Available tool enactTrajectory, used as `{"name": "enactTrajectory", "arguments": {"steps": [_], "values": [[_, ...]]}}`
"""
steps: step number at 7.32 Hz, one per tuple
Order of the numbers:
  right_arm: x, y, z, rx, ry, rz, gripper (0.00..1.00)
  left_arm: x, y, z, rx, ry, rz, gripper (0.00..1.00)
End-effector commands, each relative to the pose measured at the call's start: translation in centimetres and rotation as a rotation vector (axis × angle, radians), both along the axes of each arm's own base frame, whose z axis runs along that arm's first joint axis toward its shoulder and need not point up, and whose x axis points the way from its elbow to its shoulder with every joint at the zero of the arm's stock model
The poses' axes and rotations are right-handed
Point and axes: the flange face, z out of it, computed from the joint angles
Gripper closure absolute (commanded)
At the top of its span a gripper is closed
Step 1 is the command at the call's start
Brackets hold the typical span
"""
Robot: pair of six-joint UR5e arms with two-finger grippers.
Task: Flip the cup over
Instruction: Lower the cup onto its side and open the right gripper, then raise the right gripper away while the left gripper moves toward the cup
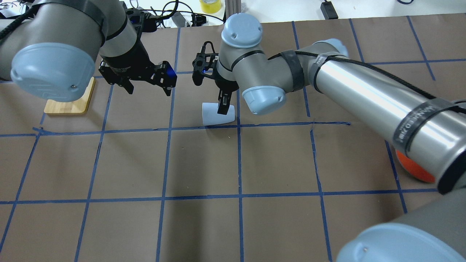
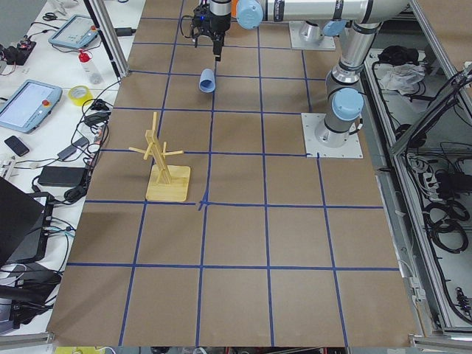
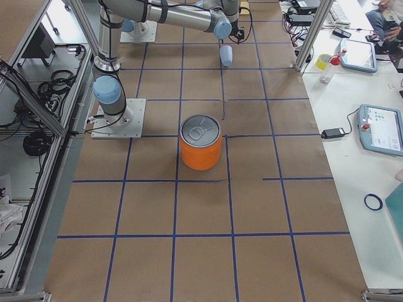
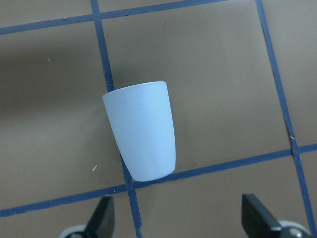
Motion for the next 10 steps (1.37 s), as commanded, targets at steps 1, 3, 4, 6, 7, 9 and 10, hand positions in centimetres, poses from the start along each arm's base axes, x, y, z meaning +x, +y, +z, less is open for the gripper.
{"name": "enactTrajectory", "arguments": {"steps": [1,3,4,6,7,9,10], "values": [[-6.4,1.6,8.4,-0.054,0.009,-0.197,0.29,0.0,0.0,-0.2,0.004,0.0,0.001,0.02],[-10.1,2.3,10.8,0.016,-0.029,-0.513,0.25,0.0,0.1,-0.5,0.01,-0.001,0.001,0.02],[-12.0,3.1,12.2,0.047,-0.044,-0.643,0.27,0.0,0.1,-0.6,0.012,0.001,0.003,0.02],[-14.6,4.5,15.0,0.057,-0.085,-0.969,0.01,-0.1,0.1,-0.7,0.012,0.004,-0.001,0.01],[-14.9,4.8,14.8,0.075,-0.072,-1.068,0.0,-0.3,-0.8,-1.8,0.008,0.013,-0.001,0.0],[-15.9,6.3,15.5,0.118,0.012,-1.128,0.0,0.4,-2.1,-4.0,-0.024,0.016,-0.026,0.0],[-15.9,6.5,15.3,0.139,0.015,-1.171,0.0,0.4,-2.6,-4.6,-0.025,0.041,-0.084,0.0]]}}
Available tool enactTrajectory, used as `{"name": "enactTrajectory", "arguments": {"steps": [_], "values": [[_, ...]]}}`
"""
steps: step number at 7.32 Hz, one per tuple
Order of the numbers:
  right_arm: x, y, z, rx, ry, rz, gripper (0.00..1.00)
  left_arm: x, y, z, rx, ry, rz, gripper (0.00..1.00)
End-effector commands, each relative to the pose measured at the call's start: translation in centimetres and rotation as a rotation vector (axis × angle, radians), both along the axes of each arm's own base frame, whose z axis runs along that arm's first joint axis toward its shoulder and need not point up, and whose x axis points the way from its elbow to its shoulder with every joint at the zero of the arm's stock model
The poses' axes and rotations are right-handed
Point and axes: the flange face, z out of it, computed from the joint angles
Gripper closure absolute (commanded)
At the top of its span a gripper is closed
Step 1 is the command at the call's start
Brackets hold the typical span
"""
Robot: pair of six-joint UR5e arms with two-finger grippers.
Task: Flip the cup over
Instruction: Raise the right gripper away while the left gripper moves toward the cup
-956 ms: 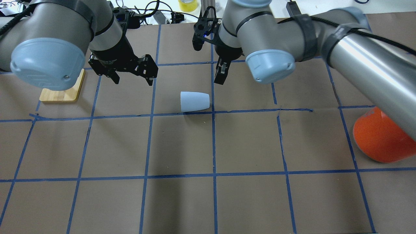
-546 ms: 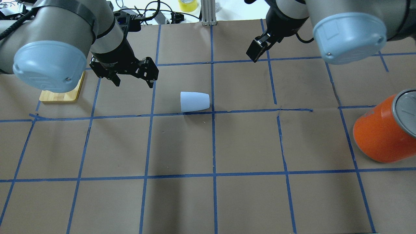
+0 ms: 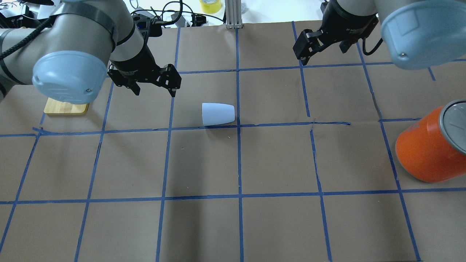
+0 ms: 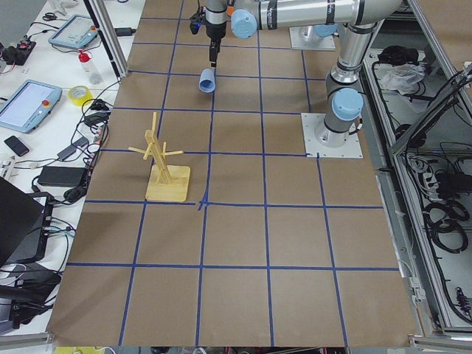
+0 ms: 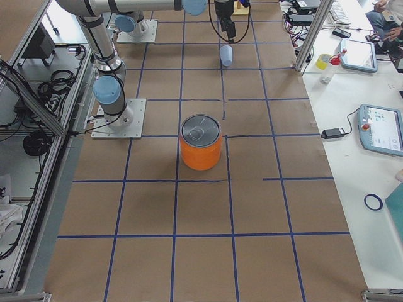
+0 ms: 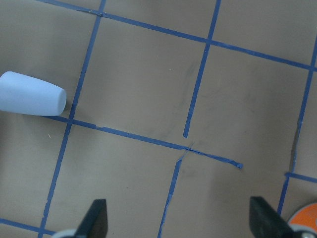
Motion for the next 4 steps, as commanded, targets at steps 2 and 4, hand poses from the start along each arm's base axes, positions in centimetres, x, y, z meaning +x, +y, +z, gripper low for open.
{"name": "enactTrajectory", "arguments": {"steps": [2,4], "values": [[0.2,0.5,0.0,0.027,-0.035,-0.184,0.0,0.2,-2.9,-4.4,0.018,0.162,-0.082,0.0],[0.0,0.3,0.2,0.019,-0.044,-0.215,0.0,1.2,-4.7,-8.1,0.059,0.243,-0.211,0.01]]}}
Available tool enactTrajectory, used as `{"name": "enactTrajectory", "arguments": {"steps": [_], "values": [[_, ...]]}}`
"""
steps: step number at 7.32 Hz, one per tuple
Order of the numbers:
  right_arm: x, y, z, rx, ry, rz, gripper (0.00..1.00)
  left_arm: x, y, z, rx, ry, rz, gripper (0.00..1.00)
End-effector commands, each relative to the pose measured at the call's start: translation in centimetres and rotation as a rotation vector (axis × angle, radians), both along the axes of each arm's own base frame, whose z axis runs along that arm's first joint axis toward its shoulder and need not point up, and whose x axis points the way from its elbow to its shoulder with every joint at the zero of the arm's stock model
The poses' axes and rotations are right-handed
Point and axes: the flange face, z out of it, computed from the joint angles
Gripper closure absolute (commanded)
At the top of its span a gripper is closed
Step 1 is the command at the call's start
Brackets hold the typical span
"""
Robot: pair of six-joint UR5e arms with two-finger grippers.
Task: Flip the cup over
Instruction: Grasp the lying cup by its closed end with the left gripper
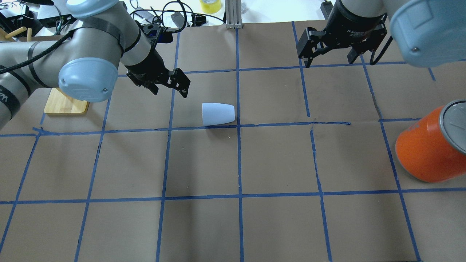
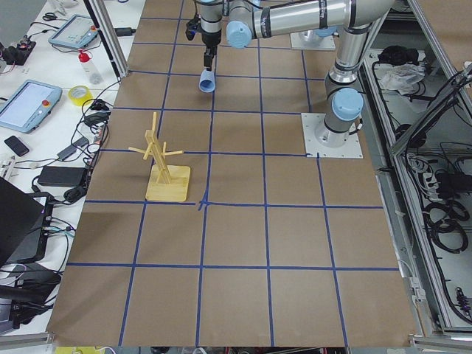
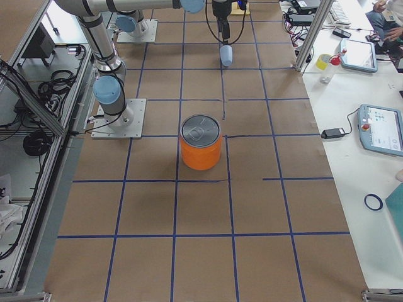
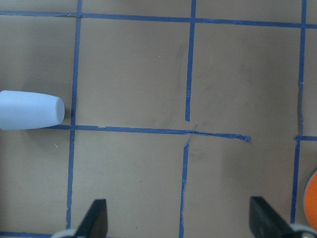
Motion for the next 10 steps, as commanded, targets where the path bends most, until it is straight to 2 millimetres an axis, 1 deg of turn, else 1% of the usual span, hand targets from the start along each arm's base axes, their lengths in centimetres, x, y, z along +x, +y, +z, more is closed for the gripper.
{"name": "enactTrajectory", "arguments": {"steps": [1,2,3,4,5,6,8,10], "values": [[0.0,0.0,0.1,-0.004,-0.002,-0.019,0.0,-0.1,-1.9,-4.5,0.052,0.151,-0.046,0.01],[0.2,0.0,-0.2,0.002,-0.003,-0.012,0.0,-0.5,-2.4,-6.1,0.04,0.188,-0.044,0.01],[0.0,-0.1,-0.1,-0.001,0.0,-0.016,0.0,-0.5,-2.7,-7.6,0.013,0.186,-0.04,0.0],[0.1,-0.1,-0.2,0.001,-0.001,-0.012,0.0,-0.5,-2.6,-9.9,0.041,0.189,-0.039,0.0],[0.1,-0.2,-0.2,-0.008,0.0,-0.013,0.0,-0.6,-3.1,-11.9,0.06,0.199,-0.046,0.0],[0.1,-0.2,-0.2,-0.009,0.0,-0.013,0.0,-1.0,-3.8,-13.5,0.046,0.245,-0.047,0.0],[0.2,-0.2,-0.3,-0.007,-0.002,-0.011,0.0,-1.9,-4.0,-15.5,0.097,0.344,0.0,0.0],[0.2,-0.2,-0.4,-0.005,-0.002,-0.012,0.0,-2.1,-4.1,-16.4,0.122,0.374,0.025,0.01]]}}
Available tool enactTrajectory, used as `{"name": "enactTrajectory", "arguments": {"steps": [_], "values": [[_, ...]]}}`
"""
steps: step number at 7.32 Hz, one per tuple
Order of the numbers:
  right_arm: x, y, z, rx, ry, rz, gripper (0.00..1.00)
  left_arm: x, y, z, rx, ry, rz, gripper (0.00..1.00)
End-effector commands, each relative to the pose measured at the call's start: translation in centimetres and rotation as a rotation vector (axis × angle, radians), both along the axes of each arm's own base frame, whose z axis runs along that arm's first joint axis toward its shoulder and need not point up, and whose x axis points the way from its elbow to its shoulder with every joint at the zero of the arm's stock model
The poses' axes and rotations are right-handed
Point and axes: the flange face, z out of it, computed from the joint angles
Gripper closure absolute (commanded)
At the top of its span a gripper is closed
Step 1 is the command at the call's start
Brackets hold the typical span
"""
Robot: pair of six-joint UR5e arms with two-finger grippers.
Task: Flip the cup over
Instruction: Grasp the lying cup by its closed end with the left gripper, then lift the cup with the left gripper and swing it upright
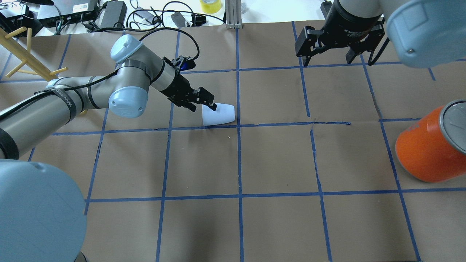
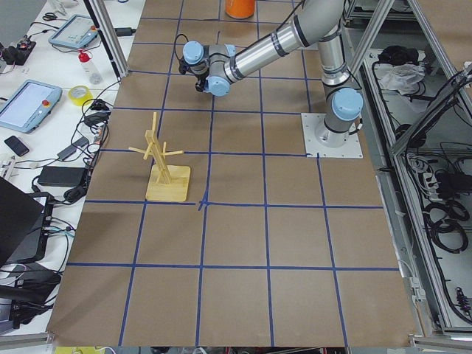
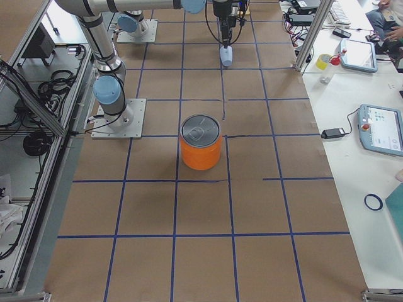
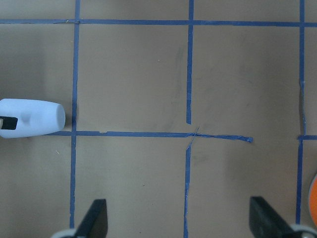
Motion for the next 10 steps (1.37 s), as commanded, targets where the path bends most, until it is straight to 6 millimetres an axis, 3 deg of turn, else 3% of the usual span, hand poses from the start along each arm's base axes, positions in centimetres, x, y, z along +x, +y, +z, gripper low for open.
{"name": "enactTrajectory", "arguments": {"steps": [1,2,3,4,5,6,10], "values": [[0.1,0.1,-0.2,0.0,-0.001,-0.001,0.0,-0.9,-0.1,-0.9,0.046,0.106,0.028,0.14],[0.0,-0.1,-0.2,-0.006,-0.001,-0.002,0.0,-0.9,0.0,-1.5,0.055,0.107,0.026,0.17],[0.1,0.0,-0.1,-0.007,-0.001,-0.001,0.0,-1.0,0.0,-1.4,0.064,0.117,0.031,0.28],[0.1,0.0,-0.2,-0.006,-0.001,-0.001,0.0,-1.0,-0.1,-1.3,0.085,0.119,0.04,0.61],[0.1,0.0,-0.2,-0.006,-0.001,-0.001,0.0,-1.0,-0.1,-1.0,0.102,0.121,0.046,0.87],[0.1,0.0,-0.2,-0.006,-0.001,0.001,0.0,-1.0,-0.2,-0.5,0.098,0.122,0.051,1.0],[0.1,0.0,-0.2,-0.007,-0.001,0.001,0.0,-0.8,-0.1,4.3,0.085,0.178,0.143,1.0]]}}
